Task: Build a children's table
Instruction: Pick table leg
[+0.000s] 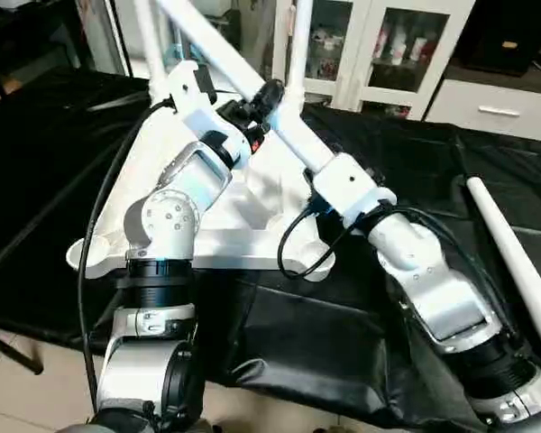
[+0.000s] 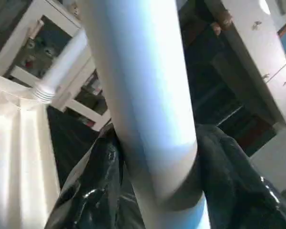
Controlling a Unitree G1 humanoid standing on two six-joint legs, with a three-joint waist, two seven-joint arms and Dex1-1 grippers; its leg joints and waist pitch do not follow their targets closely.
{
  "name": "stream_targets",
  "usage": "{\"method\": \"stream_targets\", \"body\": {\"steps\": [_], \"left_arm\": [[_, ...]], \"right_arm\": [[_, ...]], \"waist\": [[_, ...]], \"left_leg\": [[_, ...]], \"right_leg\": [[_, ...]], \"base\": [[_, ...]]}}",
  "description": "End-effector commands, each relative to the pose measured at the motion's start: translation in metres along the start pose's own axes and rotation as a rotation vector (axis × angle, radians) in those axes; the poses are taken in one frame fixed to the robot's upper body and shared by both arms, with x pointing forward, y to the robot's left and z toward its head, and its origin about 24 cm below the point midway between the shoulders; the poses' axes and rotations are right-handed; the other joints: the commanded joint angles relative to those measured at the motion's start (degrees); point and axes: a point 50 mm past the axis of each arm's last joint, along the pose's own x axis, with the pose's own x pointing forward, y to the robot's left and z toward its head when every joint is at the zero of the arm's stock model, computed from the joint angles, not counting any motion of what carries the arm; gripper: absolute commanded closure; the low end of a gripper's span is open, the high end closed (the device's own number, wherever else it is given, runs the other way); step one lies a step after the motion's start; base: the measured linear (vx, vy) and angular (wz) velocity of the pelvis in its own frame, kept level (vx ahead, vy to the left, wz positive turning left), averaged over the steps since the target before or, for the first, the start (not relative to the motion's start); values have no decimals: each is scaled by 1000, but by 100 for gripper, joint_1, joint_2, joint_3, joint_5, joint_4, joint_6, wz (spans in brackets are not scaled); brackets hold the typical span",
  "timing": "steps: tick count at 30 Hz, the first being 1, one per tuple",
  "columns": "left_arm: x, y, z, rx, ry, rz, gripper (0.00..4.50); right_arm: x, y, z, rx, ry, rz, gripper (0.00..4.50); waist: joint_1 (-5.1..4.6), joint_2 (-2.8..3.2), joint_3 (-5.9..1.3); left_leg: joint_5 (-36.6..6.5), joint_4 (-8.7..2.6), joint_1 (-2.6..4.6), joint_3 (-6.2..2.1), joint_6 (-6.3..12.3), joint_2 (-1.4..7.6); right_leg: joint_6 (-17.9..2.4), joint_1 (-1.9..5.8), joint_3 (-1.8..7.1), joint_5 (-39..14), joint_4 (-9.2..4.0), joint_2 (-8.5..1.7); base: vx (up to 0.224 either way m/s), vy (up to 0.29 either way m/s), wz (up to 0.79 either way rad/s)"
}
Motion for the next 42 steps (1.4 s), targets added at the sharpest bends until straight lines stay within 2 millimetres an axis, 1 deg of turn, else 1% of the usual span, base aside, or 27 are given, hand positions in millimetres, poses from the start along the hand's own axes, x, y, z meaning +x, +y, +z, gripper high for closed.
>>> {"method": "stream_targets", "body": {"steps": [1,7,15,16,17,18,19,21,22,24,25,26,27,28,29,30,31,32,33,34,35,36,37,38,40,41,42], "left_arm": [[0,8,2,8,-1,60,239],[0,6,2,-10,-7,48,250],[0,6,6,-12,-26,35,254],[0,6,7,-3,-28,29,255],[-1,6,9,13,-31,2,255],[-2,4,11,28,-31,-24,255],[-2,4,11,29,-31,-27,255],[-4,2,13,56,-25,-69,256],[-6,0,15,78,-16,-115,265],[-8,-3,16,88,-6,-162,267],[-10,-4,16,93,0,-189,268],[-11,-6,16,94,10,-216,268],[-12,-8,15,96,23,-248,270],[-13,-9,15,98,31,-269,270],[-16,-11,15,106,44,-313,270],[-19,-14,14,110,60,-368,270],[-22,-16,14,114,74,-417,271],[-25,-19,15,110,90,-475,271],[-25,-19,15,110,90,-475,271],[-27,-21,15,107,100,-510,271],[-34,-27,19,97,123,-632,271],[-35,-28,19,96,125,-644,271],[-37,-29,20,94,131,-674,271],[-40,-32,22,94,133,-728,271],[-45,-35,24,87,143,-796,271],[-48,-36,26,86,154,-838,272],[-49,-36,26,86,157,-846,273]], "right_arm": [[1,-11,13,-31,-75,-65,264],[2,-12,12,-44,-86,-78,264],[4,-11,12,-16,-104,-55,264],[4,-10,12,3,-111,-30,208],[4,-9,14,84,-135,6,194],[4,-10,15,140,-149,24,194],[4,-10,15,144,-150,25,188],[4,-15,15,225,-148,49,160],[4,-21,14,313,-147,85,148],[3,-26,15,383,-159,128,145],[2,-30,15,440,-165,161,124],[0,-33,15,480,-168,194,124],[-2,-36,15,523,-170,229,106],[-3,-37,14,549,-172,251,102],[-6,-39,13,609,-155,305,102],[-9,-40,11,638,-140,362,94],[-12,-41,10,656,-126,415,82],[-16,-42,8,679,-107,483,82],[-16,-42,8,679,-107,483,70],[-19,-43,7,692,-96,524,70],[-25,-47,9,749,-101,591,53],[-25,-48,9,755,-103,596,53],[-27,-49,10,771,-108,610,38],[-30,-50,12,799,-120,649,30],[-37,-50,14,819,-114,727,23],[-40,-48,14,807,-98,754,14],[-40,-48,13,807,-94,759,0]], "waist": [[-12,27,-403],[-40,27,-404],[-48,26,-403],[-48,26,-406],[-46,36,-404],[-45,41,-405],[-48,40,-401],[-53,29,-406],[-54,48,-409],[-47,54,-407],[-46,55,-411],[-29,64,-411],[-11,54,-409],[14,62,-409],[14,60,-411],[28,59,-410],[34,51,-404],[47,58,-405],[42,50,-399],[56,52,-402],[57,40,-396],[58,44,-397],[62,46,-396],[48,32,-390],[46,40,-390],[58,30,-384],[59,37,-380]], "left_leg": [[-1438,-420,98,-35,-215,80],[-1371,-408,100,-23,-126,83],[-1402,-409,102,-21,-103,84],[-1417,-409,104,-22,-75,87],[-1461,-412,109,-19,-45,85],[-1497,-415,115,-23,-7,95],[-1492,-420,106,-26,5,94],[-1384,-414,106,-26,5,101],[-1405,-412,122,-23,98,91],[-1330,-414,116,-27,100,110],[-1291,-407,125,-19,133,109],[-1263,-407,127,-21,137,118],[-1208,-406,127,-15,151,119],[-1177,-406,130,-14,159,124],[-1151,-403,130,-9,162,120],[-1130,-408,140,-15,190,117],[-1119,-411,138,-11,185,127],[-1102,-405,131,-5,140,129],[-1132,-406,130,-2,138,111],[-1152,-408,130,-6,118,120],[-1226,-412,130,-5,71,120],[-1220,-414,136,-6,70,116],[-1223,-418,134,-11,68,123],[-1211,-420,117,-10,47,129],[-1216,-416,128,-6,51,125],[-1239,-419,140,-6,35,122],[-1223,-420,128,0,1,126]], "right_leg": [[-804,286,57,-980,-329,-70],[-900,286,59,-877,-324,-71],[-926,289,60,-874,-324,-70],[-932,293,61,-854,-321,-72],[-940,286,60,-884,-328,-73],[-953,282,58,-883,-324,-75],[-954,284,57,-885,-321,-75],[-996,293,56,-783,-309,-76],[-1061,299,62,-743,-297,-72],[-1142,301,58,-647,-286,-79],[-1221,311,59,-552,-274,-75],[-1247,307,61,-530,-270,-89],[-1281,312,60,-507,-267,-85],[-1315,311,63,-512,-262,-98],[-1334,313,61,-494,-261,-89],[-1371,332,57,-488,-258,-85],[-1402,327,59,-492,-259,-87],[-1418,315,60,-524,-256,-96],[-1415,327,58,-593,-267,-90],[-1407,330,60,-662,-266,-104],[-1374,330,62,-866,-277,-117],[-1379,328,64,-898,-277,-121],[-1378,323,64,-927,-279,-122],[-1370,320,63,-932,-278,-121],[-1368,314,62,-994,-279,-118],[-1347,314,58,-1087,-294,-112],[-1311,298,69,-1144,-289,-118]], "base": [[0,0,0],[0,0,0],[0,0,0],[0,0,0],[0,0,0],[0,0,0],[0,0,0],[0,0,0],[0,0,0],[0,0,0],[0,0,0],[0,0,0],[0,0,0],[0,0,0],[0,0,0],[0,0,0],[0,0,0],[0,0,0],[0,0,0],[0,0,0],[0,0,0],[0,0,0],[0,0,0],[0,0,0],[0,0,0],[0,0,0],[0,0,0]]}}
